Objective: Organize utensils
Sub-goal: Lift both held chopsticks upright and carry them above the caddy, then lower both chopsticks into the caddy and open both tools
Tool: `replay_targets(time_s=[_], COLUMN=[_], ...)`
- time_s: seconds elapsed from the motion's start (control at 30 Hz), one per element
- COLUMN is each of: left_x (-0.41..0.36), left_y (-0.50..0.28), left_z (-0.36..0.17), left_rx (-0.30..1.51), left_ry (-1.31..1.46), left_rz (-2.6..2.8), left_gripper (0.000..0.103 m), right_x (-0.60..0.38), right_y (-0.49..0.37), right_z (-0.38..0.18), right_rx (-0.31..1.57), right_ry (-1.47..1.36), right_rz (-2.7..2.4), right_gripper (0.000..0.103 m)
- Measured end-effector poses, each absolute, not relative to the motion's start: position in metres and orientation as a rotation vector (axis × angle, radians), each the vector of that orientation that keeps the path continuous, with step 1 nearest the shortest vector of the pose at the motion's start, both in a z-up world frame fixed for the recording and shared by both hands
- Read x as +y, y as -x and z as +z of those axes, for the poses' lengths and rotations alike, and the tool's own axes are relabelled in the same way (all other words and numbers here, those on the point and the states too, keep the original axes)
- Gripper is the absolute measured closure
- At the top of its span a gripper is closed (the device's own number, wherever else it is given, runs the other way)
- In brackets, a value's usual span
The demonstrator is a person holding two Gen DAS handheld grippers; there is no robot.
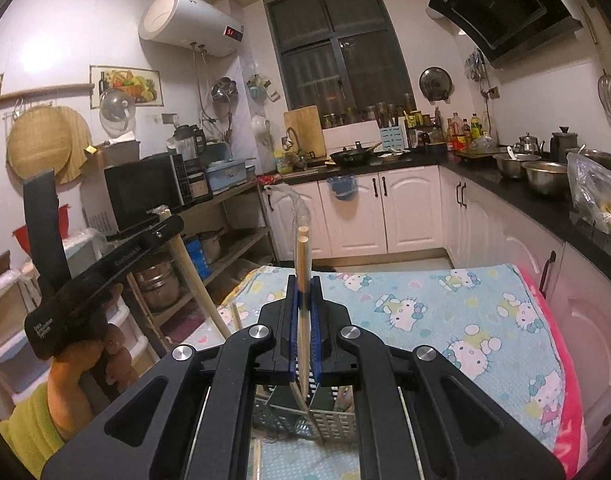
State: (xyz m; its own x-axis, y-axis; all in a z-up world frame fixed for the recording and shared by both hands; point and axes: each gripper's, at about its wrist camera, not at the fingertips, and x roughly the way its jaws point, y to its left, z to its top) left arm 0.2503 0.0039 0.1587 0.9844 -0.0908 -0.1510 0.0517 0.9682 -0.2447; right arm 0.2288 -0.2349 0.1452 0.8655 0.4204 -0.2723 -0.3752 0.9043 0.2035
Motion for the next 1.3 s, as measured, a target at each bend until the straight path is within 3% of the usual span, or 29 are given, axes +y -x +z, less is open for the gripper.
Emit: replay_targets(time_s=[1.17,1.3], left_x=[-0.008,-0.005], left_y=[-0.275,-0.272], left_z=[0.082,0.081], left_rx=[0.340,0.357], left_ry=[0.131,0.127], left_rz=[-0.097,-0.095], left_gripper=[0.102,0.096], right_x=[-0.219,-0.219], right_y=[-0.251,-0.248], right_z=[0.063,0.059], right_rx=[0.463,0.487], right_ry=[-0.149,-0.162], right_rz=[0.415,0.423], right_gripper=[0.095,0.092])
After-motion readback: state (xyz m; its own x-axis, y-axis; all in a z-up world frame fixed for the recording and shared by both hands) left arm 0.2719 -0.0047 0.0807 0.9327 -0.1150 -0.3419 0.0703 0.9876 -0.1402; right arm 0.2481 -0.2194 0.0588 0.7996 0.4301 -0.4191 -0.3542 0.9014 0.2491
